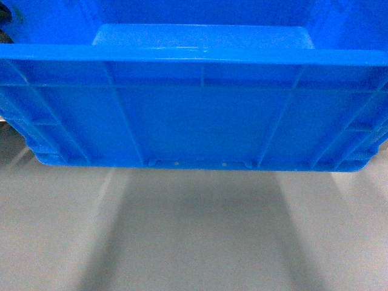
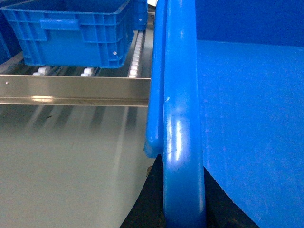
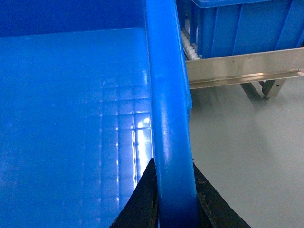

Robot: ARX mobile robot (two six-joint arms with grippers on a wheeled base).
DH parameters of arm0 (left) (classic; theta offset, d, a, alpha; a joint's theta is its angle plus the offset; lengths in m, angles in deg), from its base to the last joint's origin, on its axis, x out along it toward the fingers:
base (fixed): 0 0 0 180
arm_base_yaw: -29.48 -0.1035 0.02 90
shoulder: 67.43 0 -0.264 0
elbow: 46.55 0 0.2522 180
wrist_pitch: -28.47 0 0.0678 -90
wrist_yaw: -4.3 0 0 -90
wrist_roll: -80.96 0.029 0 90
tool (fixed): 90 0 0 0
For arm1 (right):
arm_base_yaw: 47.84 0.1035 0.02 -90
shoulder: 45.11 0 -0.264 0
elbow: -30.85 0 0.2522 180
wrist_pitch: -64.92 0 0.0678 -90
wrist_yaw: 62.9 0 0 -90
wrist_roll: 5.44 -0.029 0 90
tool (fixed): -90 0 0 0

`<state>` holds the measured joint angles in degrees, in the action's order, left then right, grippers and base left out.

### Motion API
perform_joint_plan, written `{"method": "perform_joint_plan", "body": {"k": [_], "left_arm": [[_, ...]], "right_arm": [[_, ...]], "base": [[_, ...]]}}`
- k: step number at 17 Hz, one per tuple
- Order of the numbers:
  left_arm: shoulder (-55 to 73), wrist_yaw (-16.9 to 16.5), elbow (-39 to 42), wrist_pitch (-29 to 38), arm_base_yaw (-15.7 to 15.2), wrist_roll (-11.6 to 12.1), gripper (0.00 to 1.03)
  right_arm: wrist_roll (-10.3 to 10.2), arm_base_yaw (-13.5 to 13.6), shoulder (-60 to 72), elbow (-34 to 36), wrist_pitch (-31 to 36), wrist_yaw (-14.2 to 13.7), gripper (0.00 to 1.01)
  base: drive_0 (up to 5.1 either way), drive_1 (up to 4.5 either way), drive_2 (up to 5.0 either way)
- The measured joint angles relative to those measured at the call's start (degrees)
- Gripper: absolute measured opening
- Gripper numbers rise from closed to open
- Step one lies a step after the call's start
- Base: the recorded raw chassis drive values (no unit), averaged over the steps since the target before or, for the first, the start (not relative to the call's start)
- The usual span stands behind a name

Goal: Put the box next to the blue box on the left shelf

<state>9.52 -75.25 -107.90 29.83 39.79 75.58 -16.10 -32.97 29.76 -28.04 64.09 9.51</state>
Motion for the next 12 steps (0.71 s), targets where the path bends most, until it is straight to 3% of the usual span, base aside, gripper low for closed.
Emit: {"method": "perform_joint_plan", "body": {"k": [12], "left_arm": [[0.0,0.0,-0.02,0.13,0.0,-0.09,0.08]], "right_arm": [[0.02,0.0,0.02,0.0,0.07,0.0,0.1]], "base": [[0.1,4.15,-3.9]]}}
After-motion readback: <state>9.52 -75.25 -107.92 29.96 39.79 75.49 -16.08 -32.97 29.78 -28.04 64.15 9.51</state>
